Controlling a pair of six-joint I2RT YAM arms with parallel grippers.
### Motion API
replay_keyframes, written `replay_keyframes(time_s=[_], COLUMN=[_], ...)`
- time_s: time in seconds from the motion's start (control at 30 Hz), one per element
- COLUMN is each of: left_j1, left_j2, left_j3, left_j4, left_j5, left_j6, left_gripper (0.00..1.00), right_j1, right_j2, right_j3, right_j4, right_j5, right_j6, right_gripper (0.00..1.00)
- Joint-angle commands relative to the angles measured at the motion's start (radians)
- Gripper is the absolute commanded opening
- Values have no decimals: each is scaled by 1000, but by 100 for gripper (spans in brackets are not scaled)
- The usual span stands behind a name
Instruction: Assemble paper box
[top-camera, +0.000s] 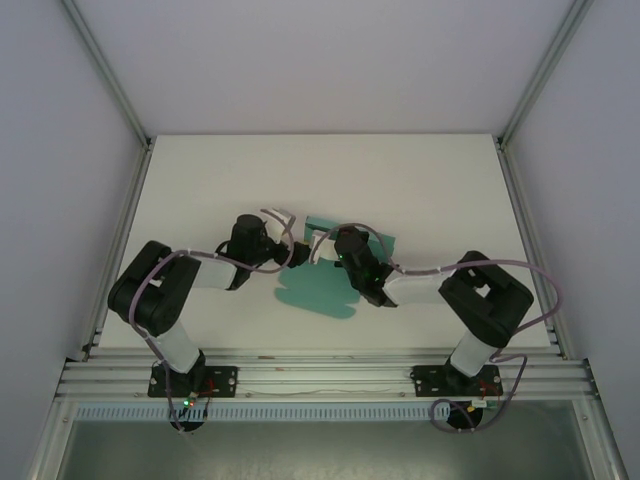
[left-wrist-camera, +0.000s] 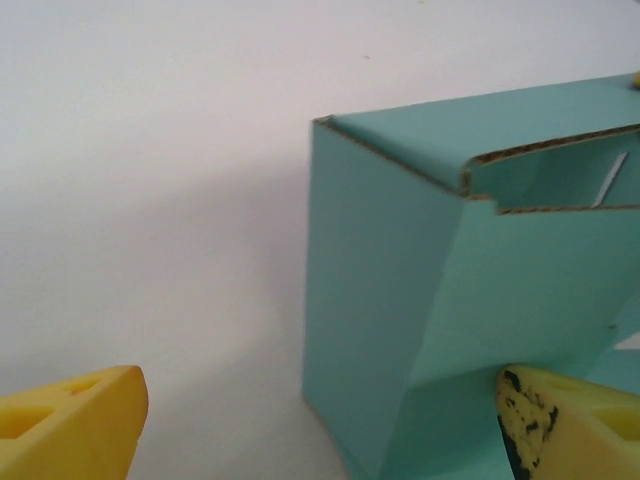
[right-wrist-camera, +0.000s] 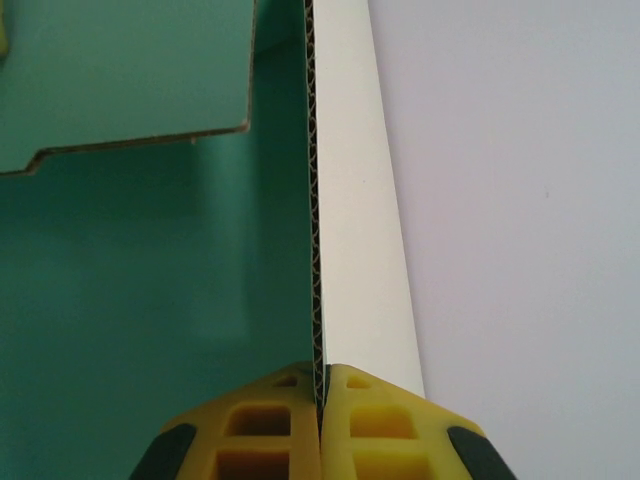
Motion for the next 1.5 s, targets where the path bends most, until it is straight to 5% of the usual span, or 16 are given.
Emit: replay_keyframes(time_s=[0.0, 0.17, 0.6, 0.97, 1.1, 1.2, 1.47], left_j1=[2, 21, -5, -67, -68, -72, -64], left_j2=[-14, -3, 92, 147, 117, 103, -52], left_j3=[59, 60, 109, 120, 106, 107, -7], left_j4=[-71, -73, 2, 50, 54, 20, 57], left_j5=[143, 208, 38, -121, -143, -138, -86], left_j6=[50, 29, -40, -44, -42, -33, -69], left_gripper=[91, 92, 83, 44, 39, 39, 72], right_j1=[0, -6, 8, 43, 43, 42, 3], right_j2=[-1, -5, -31, -12, -20, -22, -36], right_j3=[-4, -3, -2, -28, -33, -33, -6], right_j4=[-119, -109, -196, -188, -181, -165, -124], right_j5=[-82, -83, -143, -121, -109, -98, -38], right_j6=[27, 23, 85, 144, 149, 140, 150], right_gripper=[0, 0, 0, 0, 0, 0, 0])
